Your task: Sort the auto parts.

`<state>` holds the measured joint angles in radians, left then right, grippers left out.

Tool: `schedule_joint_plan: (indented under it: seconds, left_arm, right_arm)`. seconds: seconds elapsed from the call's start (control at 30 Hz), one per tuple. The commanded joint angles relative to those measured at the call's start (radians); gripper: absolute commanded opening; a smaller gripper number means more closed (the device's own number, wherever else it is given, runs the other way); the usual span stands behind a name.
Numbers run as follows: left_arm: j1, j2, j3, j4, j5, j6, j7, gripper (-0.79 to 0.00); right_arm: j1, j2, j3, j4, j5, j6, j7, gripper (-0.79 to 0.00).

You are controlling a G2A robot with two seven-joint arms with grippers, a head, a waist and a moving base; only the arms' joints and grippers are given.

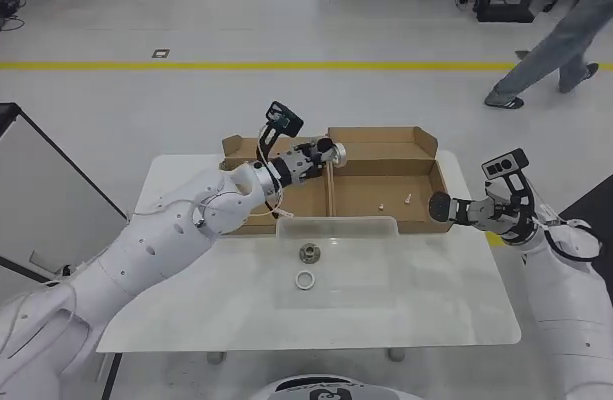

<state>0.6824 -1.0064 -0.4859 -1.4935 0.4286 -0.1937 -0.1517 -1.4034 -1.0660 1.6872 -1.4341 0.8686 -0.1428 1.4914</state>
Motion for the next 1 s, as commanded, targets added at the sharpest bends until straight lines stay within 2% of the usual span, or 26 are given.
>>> schedule_joint_plan:
  seconds: [0.0, 0.27, 0.5, 0.77, 0.97]
  left_arm:
    - [-0.011, -0.018, 0.020, 0.036, 0.045, 0.014, -0.032, -0.785]
    - [-0.098, -0.113, 0.087, 0.204, 0.122, 0.058, -0.159, -0.785]
    - [-0.150, -0.203, 0.119, 0.345, 0.094, 0.128, -0.258, -0.785]
    - [-0.184, -0.273, 0.137, 0.455, 0.116, 0.214, -0.375, -0.785]
    - [-0.200, -0.322, 0.162, 0.525, 0.159, 0.245, -0.463, -0.785]
  right_arm:
    - [0.000, 0.000, 0.000, 0.000, 0.000, 0.000, 0.000, 0.000]
    - [0.000, 0.000, 0.000, 0.000, 0.000, 0.000, 0.000, 0.000]
    - [0.000, 0.000, 0.000, 0.000, 0.000, 0.000, 0.000, 0.000]
    - [0.000, 0.000, 0.000, 0.000, 0.000, 0.000, 0.000, 0.000]
    - [0.000, 0.000, 0.000, 0.000, 0.000, 0.000, 0.000, 0.000]
